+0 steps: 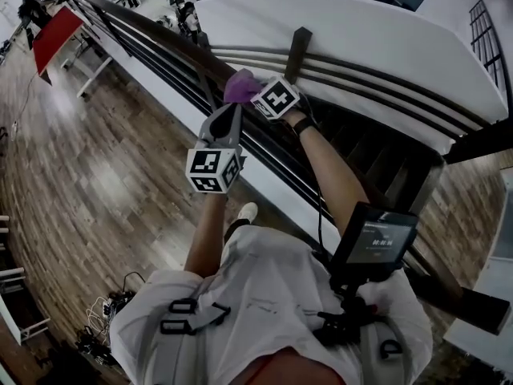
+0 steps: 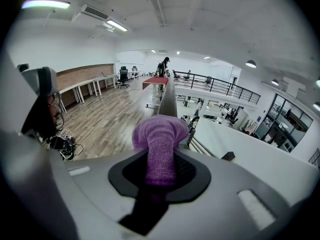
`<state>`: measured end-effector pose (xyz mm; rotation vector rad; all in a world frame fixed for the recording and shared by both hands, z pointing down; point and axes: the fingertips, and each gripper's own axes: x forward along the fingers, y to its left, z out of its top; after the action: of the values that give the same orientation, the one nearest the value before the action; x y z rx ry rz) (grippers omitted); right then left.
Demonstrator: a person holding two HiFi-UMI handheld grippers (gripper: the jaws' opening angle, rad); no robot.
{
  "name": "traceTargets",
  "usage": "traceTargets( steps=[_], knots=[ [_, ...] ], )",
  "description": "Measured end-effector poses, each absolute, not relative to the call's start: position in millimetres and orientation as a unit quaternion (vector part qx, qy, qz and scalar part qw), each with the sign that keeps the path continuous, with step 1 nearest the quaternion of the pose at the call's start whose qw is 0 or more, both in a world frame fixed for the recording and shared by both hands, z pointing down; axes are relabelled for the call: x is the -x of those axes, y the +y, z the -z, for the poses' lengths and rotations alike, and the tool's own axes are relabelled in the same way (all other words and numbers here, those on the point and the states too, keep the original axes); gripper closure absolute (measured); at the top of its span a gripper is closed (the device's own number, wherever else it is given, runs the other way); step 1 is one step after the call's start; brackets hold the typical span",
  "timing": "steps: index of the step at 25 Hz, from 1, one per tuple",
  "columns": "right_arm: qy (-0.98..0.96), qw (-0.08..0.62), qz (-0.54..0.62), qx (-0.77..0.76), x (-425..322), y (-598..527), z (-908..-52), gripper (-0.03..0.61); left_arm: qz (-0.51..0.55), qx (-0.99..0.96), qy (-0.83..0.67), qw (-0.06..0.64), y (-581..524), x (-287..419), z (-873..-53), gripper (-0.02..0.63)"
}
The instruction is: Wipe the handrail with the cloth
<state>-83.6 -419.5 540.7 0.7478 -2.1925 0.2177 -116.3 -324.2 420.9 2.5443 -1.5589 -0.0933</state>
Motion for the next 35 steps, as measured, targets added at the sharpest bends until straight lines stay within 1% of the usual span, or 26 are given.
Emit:
traceTargets(
  steps=[10,21,35],
  knots=[
    [-0.872,0.381,-0.101,-0.29,46,-385,-540,0.499,-0.005,-0.854,-0.516,0.067,-306,88,-427,0.615],
    [-0.873,0.373,-0.114,-0.295,9,-351,-537,0.499,0.002,-0.867,-0.494,0.062,-300,63,-418,0.615],
    [-0.87,0.366,-0.134,-0.301,-47,-304,-538,0.499,-0.001,-0.894,-0.445,0.047,-298,12,-408,0.615]
  ],
)
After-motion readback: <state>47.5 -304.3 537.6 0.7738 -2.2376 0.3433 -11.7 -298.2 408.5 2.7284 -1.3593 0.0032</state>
